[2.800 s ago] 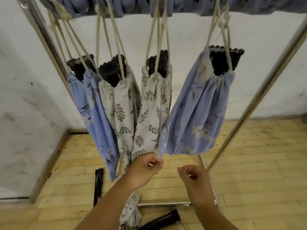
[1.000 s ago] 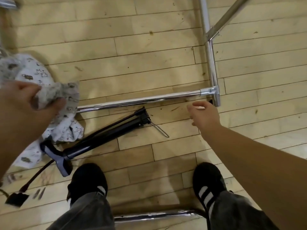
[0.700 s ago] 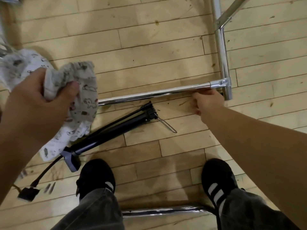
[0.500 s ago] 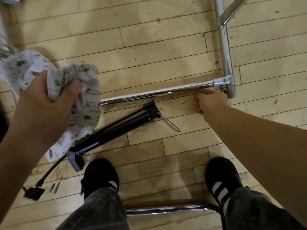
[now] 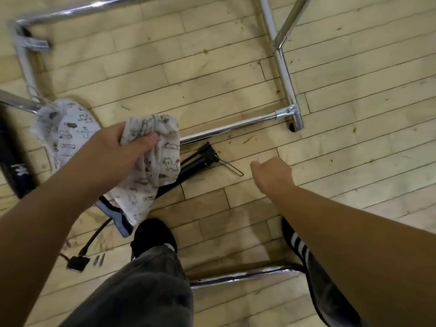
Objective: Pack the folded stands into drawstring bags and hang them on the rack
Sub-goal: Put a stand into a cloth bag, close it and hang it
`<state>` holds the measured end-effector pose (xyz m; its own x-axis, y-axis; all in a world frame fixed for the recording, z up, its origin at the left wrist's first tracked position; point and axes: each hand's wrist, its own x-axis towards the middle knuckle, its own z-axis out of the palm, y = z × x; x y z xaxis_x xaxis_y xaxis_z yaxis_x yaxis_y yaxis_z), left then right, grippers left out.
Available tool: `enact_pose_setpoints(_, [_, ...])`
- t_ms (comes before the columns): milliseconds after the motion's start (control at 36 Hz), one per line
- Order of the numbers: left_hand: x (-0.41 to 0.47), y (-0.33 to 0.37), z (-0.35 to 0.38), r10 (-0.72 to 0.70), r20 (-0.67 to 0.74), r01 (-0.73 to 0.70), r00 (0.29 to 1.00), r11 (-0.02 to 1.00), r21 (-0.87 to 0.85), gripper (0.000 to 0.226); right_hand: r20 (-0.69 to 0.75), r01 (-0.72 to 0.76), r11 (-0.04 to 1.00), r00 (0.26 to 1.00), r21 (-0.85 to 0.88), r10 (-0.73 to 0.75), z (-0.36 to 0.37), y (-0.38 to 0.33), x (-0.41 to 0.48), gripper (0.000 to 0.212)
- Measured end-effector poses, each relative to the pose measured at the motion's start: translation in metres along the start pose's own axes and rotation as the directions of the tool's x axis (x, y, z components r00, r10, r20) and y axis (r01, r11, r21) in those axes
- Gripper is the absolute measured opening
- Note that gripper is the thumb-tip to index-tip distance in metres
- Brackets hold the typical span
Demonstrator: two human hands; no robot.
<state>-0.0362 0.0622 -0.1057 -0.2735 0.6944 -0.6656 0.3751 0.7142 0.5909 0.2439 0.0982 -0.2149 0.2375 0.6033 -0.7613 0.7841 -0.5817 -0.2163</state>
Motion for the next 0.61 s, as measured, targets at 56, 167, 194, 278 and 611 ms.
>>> enact_pose_setpoints(56, [-0.011, 0.015, -0.006, 0.003, 0.046, -0.005, 0.999, 0.998, 0.06, 0.016, 0.036, 0.012, 1.0, 0.999, 0.022, -0.012, -0.005, -0.001, -0.025, 0.039])
enact_pose_setpoints(167, [-0.036, 0.044, -0.023, 0.012, 0.188, -0.062, 0.982, 0.963, 0.262, 0.03, 0.058, 0.083, 0.997, 0.995, -0.001, -0.083, -0.022, -0.002, -0.078, 0.031])
enact_pose_setpoints(194, [-0.044, 0.054, -0.026, 0.017, 0.241, -0.099, 0.97, 0.938, 0.333, 0.04, 0.058, 0.107, 0.994, 0.993, -0.004, -0.107, -0.027, -0.001, -0.091, 0.028])
enact_pose_setpoints(278, [-0.074, 0.088, -0.039, 0.052, 0.327, -0.219, 0.944, 0.838, 0.499, 0.053, 0.063, 0.173, 0.983, 0.982, 0.057, -0.176, -0.049, -0.001, -0.127, 0.018])
enact_pose_setpoints(611, [-0.218, 0.184, -0.082, 0.194, 0.16, -0.248, 0.968, 0.85, 0.465, 0.074, -0.06, 0.321, 0.895, 0.946, 0.309, -0.318, -0.15, 0.018, -0.242, 0.008])
